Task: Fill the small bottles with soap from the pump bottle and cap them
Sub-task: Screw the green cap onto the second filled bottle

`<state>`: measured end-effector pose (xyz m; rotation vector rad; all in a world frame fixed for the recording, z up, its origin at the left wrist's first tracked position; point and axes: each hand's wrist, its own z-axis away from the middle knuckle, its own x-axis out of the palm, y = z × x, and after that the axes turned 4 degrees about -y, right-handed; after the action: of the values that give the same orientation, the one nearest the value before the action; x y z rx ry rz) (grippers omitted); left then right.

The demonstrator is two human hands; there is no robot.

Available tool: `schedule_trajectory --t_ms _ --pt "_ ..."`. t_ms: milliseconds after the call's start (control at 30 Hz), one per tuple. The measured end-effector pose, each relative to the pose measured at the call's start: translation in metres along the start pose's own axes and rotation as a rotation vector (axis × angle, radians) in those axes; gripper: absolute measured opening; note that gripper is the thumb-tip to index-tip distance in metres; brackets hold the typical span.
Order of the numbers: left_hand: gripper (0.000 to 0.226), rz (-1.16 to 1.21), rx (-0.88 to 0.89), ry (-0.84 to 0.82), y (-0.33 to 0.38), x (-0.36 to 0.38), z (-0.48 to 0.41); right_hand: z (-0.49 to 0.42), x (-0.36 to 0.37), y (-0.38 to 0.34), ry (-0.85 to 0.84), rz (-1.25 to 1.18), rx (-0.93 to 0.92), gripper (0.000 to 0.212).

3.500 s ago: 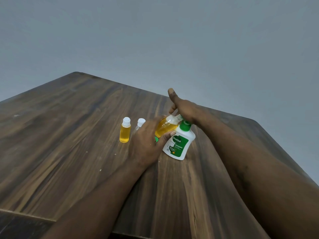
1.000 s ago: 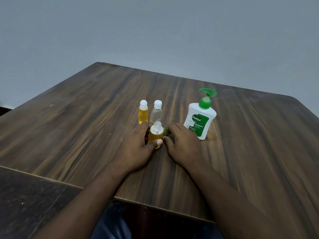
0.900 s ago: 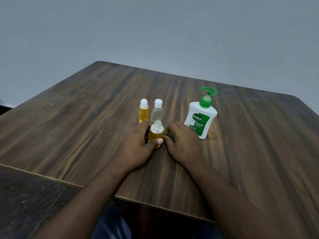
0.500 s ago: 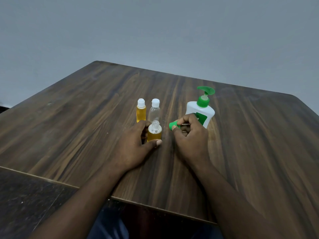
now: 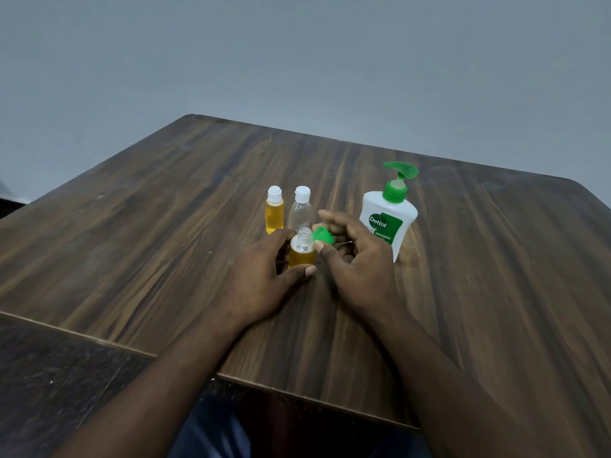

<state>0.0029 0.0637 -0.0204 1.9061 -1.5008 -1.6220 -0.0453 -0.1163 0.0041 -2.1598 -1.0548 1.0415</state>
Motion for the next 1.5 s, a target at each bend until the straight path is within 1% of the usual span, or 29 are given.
schedule_trajectory --t_ms 67,133,233,333,400,567,733,900,967,1100,1267,1400,1467,1500 --pt "0.051 -0.005 0.008 -0.01 -0.001 0.0 0.0 -0.001 -0.002 -0.001 0.011 -0.078 0.04 0.038" --pt "0.054 -0.019 0.024 -0.021 -0.002 0.0 0.0 -0.002 -0.003 -0.001 0.013 -0.122 0.057 0.03" --pt "0.056 -0.022 0.051 -0.058 -0.002 0.001 0.0 -0.003 -0.005 0.0 0.005 -0.189 0.043 0.026" --pt "0.056 -0.008 0.073 -0.113 -0.003 0.003 -0.001 -0.003 -0.004 -0.001 -0.04 -0.167 -0.012 0.031" --pt "0.056 -0.015 0.084 -0.117 -0.004 0.004 -0.001 -0.002 -0.001 -0.002 -0.051 -0.156 -0.027 0.035" --pt "0.056 -0.041 0.094 -0.099 -0.003 0.004 0.0 -0.001 0.003 0.003 -0.023 -0.114 -0.015 0.025" --pt "0.052 -0.078 0.088 -0.082 -0.004 0.006 -0.001 0.001 0.006 -0.004 0.051 -0.122 -0.008 0.029" --pt "0.054 -0.081 0.085 -0.068 -0.006 0.007 -0.002 0.002 0.003 -0.005 0.02 -0.118 -0.034 0.019" --pt "0.056 -0.072 0.089 -0.073 -0.005 0.007 -0.002 0.002 0.002 -0.004 0.038 -0.107 -0.026 0.018" --pt "0.057 -0.096 0.095 -0.056 -0.003 0.007 -0.001 0.002 0.005 -0.004 0.129 -0.046 -0.072 0.02" --pt "0.055 -0.108 0.09 -0.058 -0.003 0.008 -0.001 0.002 0.005 -0.003 0.114 -0.012 -0.101 0.023" --pt "0.056 -0.104 0.087 -0.067 -0.003 0.009 -0.001 0.004 0.0 -0.005 0.054 -0.063 -0.103 0.017" --pt "0.056 -0.088 0.083 -0.068 -0.004 0.009 -0.001 0.006 -0.002 -0.008 0.083 -0.073 -0.11 0.011" --pt "0.056 -0.077 0.083 -0.066 -0.005 0.009 -0.001 0.006 -0.003 -0.008 0.128 -0.071 -0.111 0.009"
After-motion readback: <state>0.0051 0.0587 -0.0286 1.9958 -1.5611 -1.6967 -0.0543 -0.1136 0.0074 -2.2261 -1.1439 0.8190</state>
